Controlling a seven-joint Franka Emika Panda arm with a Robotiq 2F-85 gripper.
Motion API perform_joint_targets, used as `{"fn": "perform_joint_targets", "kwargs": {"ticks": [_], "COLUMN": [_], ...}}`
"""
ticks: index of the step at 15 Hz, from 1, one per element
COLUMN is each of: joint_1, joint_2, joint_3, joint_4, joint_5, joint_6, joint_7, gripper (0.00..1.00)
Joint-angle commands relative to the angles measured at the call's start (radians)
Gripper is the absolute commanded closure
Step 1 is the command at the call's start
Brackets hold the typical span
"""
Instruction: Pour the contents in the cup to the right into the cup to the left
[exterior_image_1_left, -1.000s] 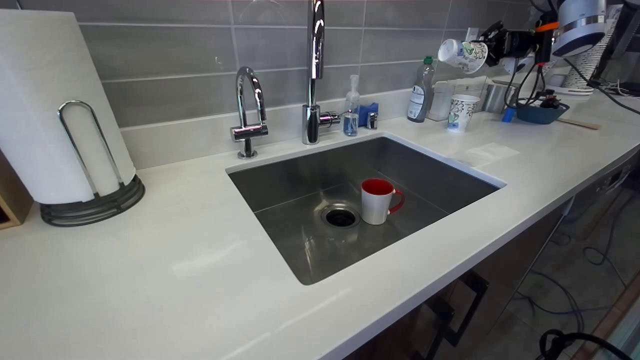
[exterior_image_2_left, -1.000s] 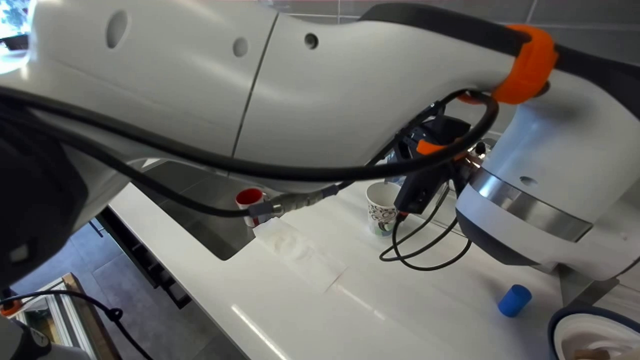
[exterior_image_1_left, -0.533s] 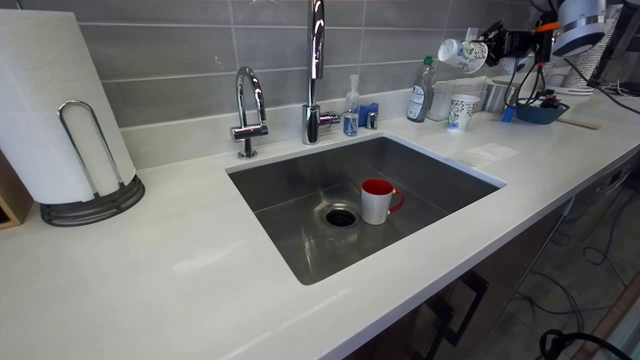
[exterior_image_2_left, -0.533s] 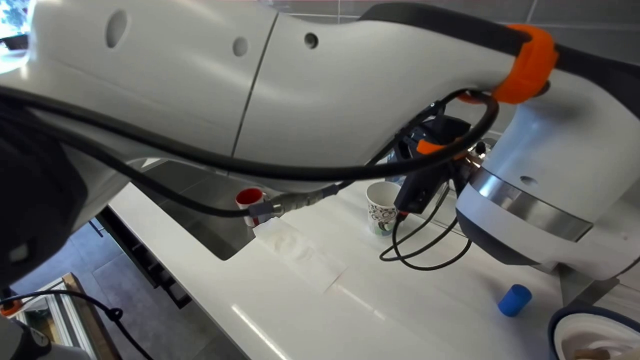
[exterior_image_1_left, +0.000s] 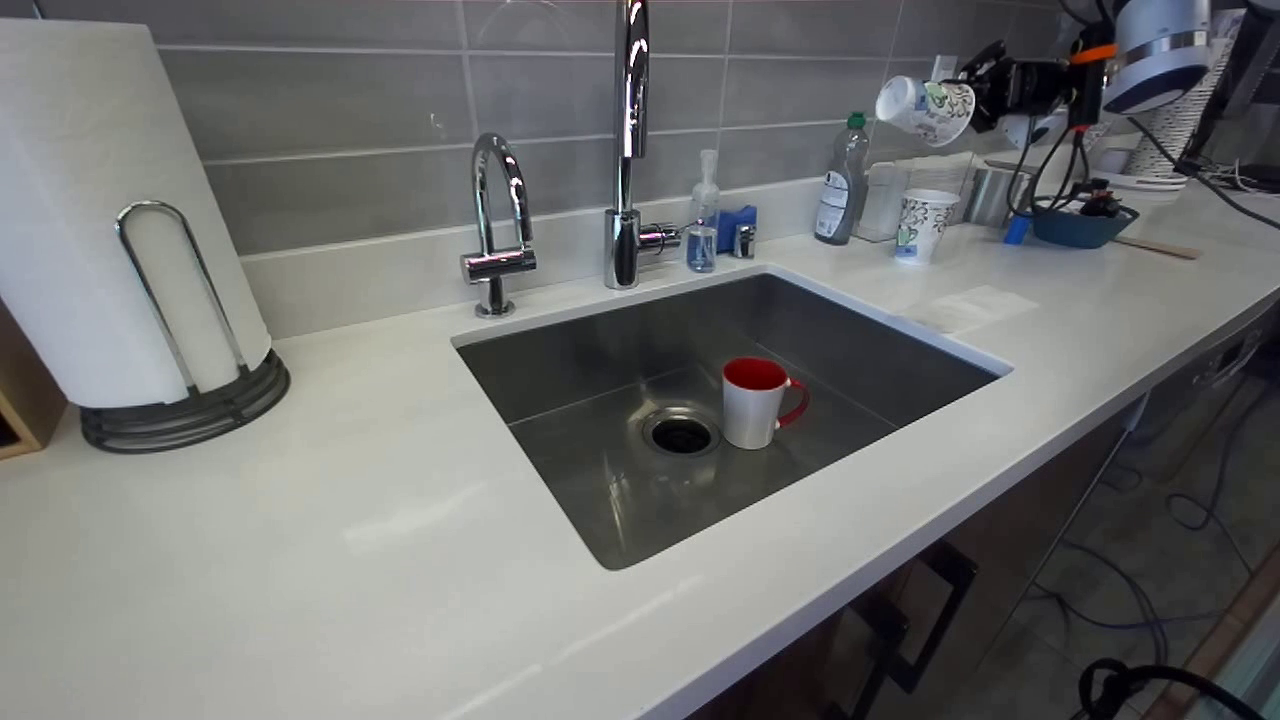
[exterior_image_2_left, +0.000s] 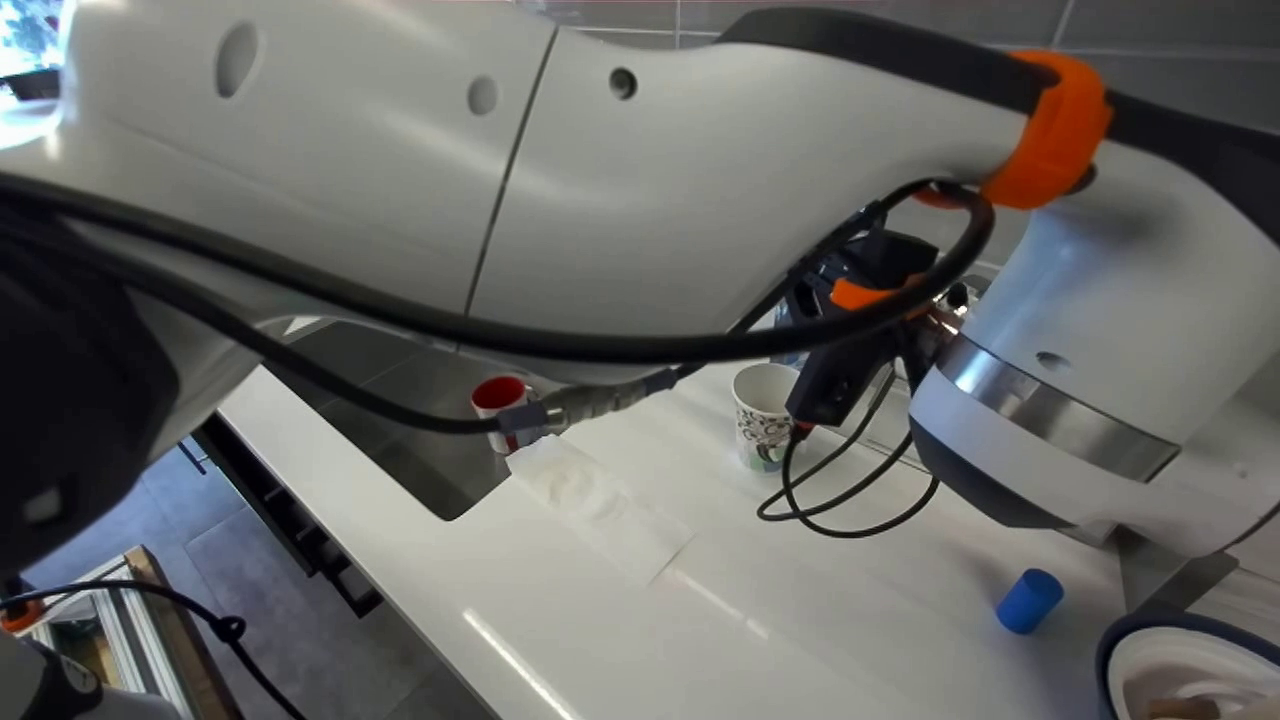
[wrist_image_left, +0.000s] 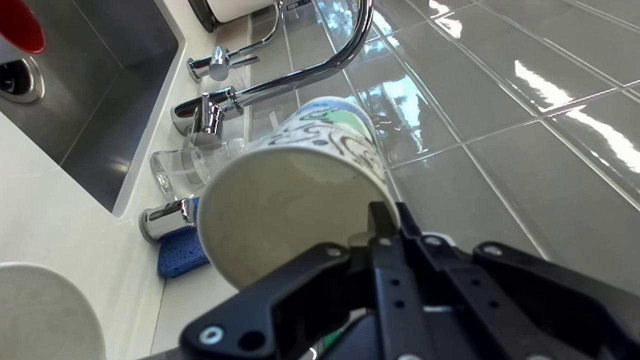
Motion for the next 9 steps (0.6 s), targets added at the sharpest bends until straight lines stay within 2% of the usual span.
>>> {"fn": "perform_joint_targets", "kwargs": {"ticks": [1, 9], "joint_1": [-0.018, -0.019], "joint_2": [0.017, 0.036], "joint_3": [0.028, 0.041], "joint_4": [0.013, 0.018], "joint_5": [0.059, 0.154], "joint_6": [-0.043, -0.088], "joint_7": [0.007, 0.018], "gripper": [0.99, 0.99]}}
